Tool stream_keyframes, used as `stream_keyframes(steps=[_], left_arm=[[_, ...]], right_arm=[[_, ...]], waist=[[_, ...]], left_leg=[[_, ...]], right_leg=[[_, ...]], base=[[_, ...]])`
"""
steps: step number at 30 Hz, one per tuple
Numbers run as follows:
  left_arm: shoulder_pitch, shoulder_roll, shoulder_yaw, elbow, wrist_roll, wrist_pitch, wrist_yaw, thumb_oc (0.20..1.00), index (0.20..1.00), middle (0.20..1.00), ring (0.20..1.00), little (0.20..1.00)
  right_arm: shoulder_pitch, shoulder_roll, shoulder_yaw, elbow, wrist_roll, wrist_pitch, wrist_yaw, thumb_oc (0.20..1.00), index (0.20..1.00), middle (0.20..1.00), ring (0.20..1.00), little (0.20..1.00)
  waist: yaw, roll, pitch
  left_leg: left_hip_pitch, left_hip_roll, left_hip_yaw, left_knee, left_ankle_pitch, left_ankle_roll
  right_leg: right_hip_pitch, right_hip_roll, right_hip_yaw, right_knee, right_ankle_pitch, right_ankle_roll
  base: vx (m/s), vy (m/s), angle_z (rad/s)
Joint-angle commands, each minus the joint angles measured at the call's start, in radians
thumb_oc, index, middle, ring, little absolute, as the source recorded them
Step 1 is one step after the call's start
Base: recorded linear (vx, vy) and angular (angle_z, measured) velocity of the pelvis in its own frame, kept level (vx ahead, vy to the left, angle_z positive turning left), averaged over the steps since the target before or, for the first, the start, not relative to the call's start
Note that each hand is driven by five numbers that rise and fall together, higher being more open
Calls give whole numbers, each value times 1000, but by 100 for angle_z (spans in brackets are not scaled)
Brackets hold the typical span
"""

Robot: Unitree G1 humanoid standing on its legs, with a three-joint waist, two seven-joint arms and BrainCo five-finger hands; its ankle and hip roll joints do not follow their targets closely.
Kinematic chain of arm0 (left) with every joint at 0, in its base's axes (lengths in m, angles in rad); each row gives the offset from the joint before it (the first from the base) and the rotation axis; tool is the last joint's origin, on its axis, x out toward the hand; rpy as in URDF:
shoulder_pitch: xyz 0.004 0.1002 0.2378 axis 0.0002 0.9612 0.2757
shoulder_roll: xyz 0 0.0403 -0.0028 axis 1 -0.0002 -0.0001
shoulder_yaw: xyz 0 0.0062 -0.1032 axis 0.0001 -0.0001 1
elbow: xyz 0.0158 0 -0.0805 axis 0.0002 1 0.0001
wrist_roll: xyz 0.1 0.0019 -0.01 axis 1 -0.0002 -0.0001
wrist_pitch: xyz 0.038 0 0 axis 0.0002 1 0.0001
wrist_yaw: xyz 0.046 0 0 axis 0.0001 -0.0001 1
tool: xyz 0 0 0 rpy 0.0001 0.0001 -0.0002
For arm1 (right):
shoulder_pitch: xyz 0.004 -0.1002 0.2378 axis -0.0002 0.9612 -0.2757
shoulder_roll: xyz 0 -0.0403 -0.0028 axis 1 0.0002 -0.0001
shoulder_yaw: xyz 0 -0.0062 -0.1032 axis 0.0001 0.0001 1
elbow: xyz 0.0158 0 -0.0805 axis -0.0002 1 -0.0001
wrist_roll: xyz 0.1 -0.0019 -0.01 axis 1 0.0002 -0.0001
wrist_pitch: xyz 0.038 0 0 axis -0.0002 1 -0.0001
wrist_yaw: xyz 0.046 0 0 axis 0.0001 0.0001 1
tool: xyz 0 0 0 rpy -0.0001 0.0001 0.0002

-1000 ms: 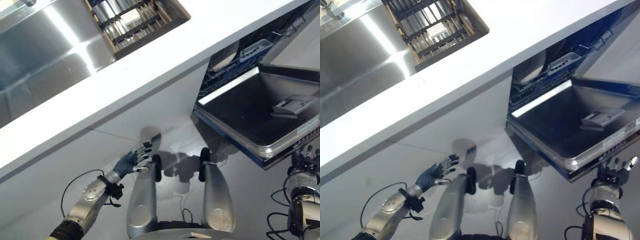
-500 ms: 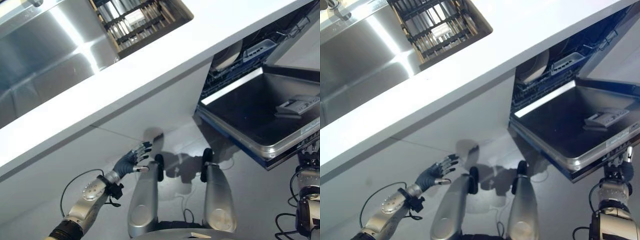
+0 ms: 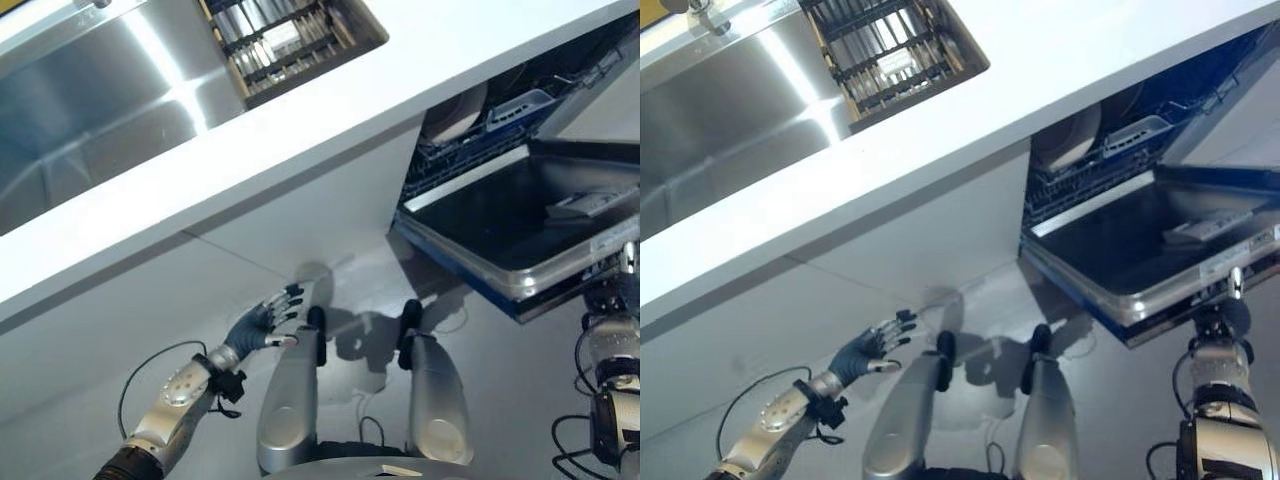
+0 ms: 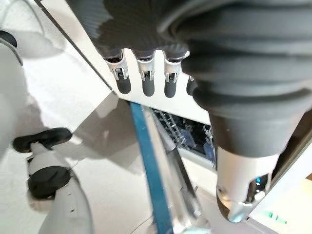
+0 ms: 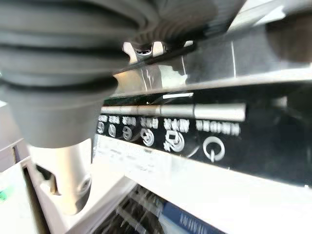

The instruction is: Pick up plates and place into dishwasher.

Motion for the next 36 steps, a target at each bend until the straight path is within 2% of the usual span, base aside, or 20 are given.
stream_keyframes(steps=[1, 9, 14, 24, 27, 36], left_arm=[[26, 35, 3, -77, -9, -14, -27, 1000, 1000, 1000, 1000, 1000], [38, 43, 13, -103, -3, 7, -19, 1000, 1000, 1000, 1000, 1000], [53, 41, 32, -100, -3, 36, -35, 1000, 1000, 1000, 1000, 1000], [70, 56, 28, -105, 29, 67, -51, 1000, 1000, 1000, 1000, 1000], [68, 78, 35, -110, 48, 69, -54, 1000, 1000, 1000, 1000, 1000], [95, 112, 80, -153, 28, 110, -60, 1000, 1000, 1000, 1000, 1000]], right_arm=[[-232, -18, 111, -185, -58, 5, 43, 1000, 1000, 1000, 1000, 1000], [-288, -58, 141, -248, -86, 12, -74, 1000, 1000, 1000, 1000, 1000], [-290, -73, 127, -257, -84, 17, -123, 1000, 1000, 1000, 1000, 1000], [-330, -145, 104, -125, -45, 145, -103, 1000, 1000, 1000, 1000, 1000], [-341, -177, 93, -53, -26, 162, -105, 1000, 1000, 1000, 1000, 1000], [-402, -212, 88, -16, 38, 129, -157, 1000, 1000, 1000, 1000, 1000]], waist=[[44, -24, -63], [65, -34, -82], [80, -59, -111], [135, -120, -185], [158, -132, -194], [205, -157, -208]], left_leg=[[-11, -23, 18, 59, 18, -19], [35, -25, -1, 1, 41, -24], [71, -15, -5, -40, 51, -30], [141, -1, -26, -152, 89, -41], [152, 1, -30, -184, 102, -47], [167, -7, -57, -223, 117, -60]], right_leg=[[107, -32, -15, -190, 41, 36], [160, -16, -31, -219, 29, 27], [206, -5, -53, -260, 27, 24], [310, 14, -99, -367, 40, 31], [341, 18, -123, -398, 40, 33], [395, 22, -156, -464, 52, 41]], base=[[47, -15, 52], [40, -3, -1], [61, -20, 9], [103, -23, 10], [64, -9, 25], [64, 20, 25]])
